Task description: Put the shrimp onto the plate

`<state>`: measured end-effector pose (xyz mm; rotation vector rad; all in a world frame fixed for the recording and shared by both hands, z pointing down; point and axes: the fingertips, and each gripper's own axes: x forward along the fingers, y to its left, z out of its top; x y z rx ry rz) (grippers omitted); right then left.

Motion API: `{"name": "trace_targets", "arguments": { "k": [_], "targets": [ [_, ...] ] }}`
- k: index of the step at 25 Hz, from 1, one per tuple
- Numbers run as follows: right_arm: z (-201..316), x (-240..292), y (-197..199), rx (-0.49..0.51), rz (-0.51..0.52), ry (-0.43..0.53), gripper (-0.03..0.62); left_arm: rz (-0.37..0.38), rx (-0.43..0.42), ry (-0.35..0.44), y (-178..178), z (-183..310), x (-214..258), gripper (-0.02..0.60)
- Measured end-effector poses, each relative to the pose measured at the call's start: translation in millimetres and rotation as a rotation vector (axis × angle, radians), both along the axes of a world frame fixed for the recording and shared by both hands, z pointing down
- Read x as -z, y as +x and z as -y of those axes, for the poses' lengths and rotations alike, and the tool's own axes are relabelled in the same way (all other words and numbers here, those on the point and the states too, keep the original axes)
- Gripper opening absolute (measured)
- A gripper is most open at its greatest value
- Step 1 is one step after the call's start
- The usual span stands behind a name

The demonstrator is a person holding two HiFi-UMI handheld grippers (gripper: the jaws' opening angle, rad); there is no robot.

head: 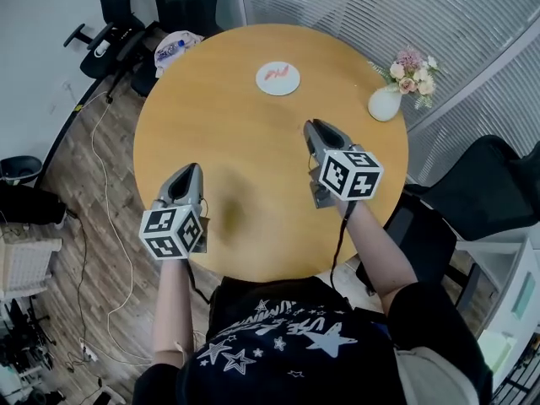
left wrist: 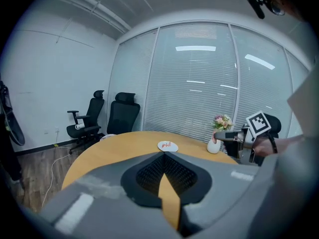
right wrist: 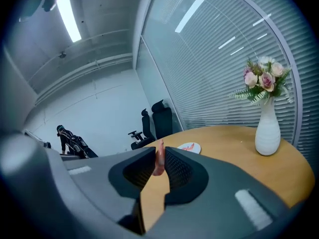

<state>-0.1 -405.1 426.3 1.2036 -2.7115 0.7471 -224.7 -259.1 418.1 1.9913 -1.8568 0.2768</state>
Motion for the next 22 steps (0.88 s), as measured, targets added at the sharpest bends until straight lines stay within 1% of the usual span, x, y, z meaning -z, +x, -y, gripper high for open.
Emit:
{"name": "trace_targets", "arguments": {
  "k": [4,8,10,17,22],
  "targets": [
    [13.8,-12.1,-7.2,-0.019,-0.009,-0.034,0.059,0.027,-0.028,0.014,-6.4,13.7,2.2,0.002],
    [28.3,-17.6,-17.4,-0.036,-0.031,-0.042,0.06,-0.002,-0.064,0.037,-15.5,33.9,-2.5,0.002],
    [37.1,-18.1,-25.0,-0.043,-0.045,-0.034,0.06,-0.007,-0.078,0.034,-22.1,48.0,-7.5,0.002],
    [70.3,-34.0,-51.0,-0.075,-0.107,-0.031,0.06,-0.009,-0.167,0.012,-39.4,91.0,-26.6,0.002],
    [93.1,-44.9,-71.0,-0.098,-0.129,-0.034,0.06,-0.006,-0.205,-0.005,-62.6,118.4,-39.0,0.002]
  ]
}}
